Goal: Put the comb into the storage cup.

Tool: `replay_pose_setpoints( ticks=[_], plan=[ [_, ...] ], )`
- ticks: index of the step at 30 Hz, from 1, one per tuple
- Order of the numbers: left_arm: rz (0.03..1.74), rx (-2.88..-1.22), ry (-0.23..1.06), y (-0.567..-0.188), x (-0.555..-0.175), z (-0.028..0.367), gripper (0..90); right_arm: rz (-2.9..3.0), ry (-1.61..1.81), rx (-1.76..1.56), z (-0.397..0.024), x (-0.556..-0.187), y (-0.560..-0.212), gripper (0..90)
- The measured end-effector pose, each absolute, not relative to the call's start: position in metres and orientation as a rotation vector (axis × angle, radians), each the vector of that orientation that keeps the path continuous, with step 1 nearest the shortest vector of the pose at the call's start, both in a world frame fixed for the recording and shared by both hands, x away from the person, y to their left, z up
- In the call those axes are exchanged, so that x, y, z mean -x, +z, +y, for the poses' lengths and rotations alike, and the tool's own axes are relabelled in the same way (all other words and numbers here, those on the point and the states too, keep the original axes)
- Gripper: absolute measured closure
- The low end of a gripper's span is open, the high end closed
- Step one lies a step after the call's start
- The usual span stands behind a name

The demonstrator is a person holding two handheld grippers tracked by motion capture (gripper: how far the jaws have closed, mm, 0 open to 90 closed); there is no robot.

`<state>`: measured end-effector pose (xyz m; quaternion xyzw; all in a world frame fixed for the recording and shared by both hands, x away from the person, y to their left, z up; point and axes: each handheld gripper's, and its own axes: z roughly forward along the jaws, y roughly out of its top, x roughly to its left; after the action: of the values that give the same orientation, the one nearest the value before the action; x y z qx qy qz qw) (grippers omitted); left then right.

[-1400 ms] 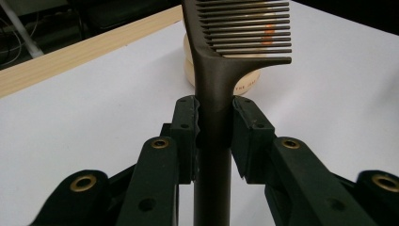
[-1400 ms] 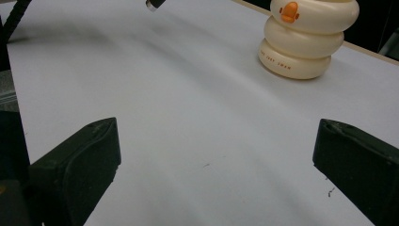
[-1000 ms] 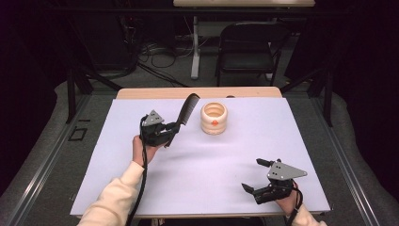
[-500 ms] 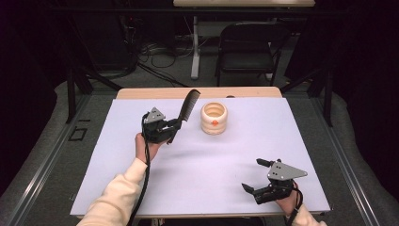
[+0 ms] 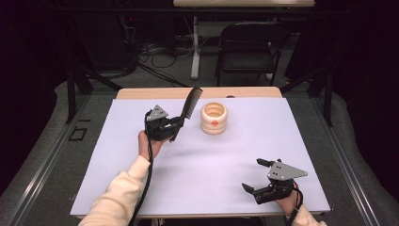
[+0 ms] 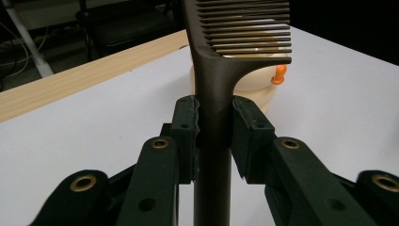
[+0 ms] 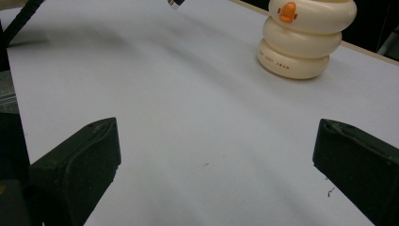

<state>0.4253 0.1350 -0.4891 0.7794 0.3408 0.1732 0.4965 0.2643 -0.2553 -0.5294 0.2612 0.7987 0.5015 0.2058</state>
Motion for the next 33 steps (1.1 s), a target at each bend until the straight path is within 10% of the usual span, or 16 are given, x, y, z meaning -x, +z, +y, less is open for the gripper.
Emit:
replay_pose_setpoints(
  ticks=[33],
  plan=[
    [0.814,-1.860,0.429,-0.476,-0.437,0.121,72.6,2.227,1.398,-0.726,-0.256,-0.265,-0.529,0.8]
  ],
)
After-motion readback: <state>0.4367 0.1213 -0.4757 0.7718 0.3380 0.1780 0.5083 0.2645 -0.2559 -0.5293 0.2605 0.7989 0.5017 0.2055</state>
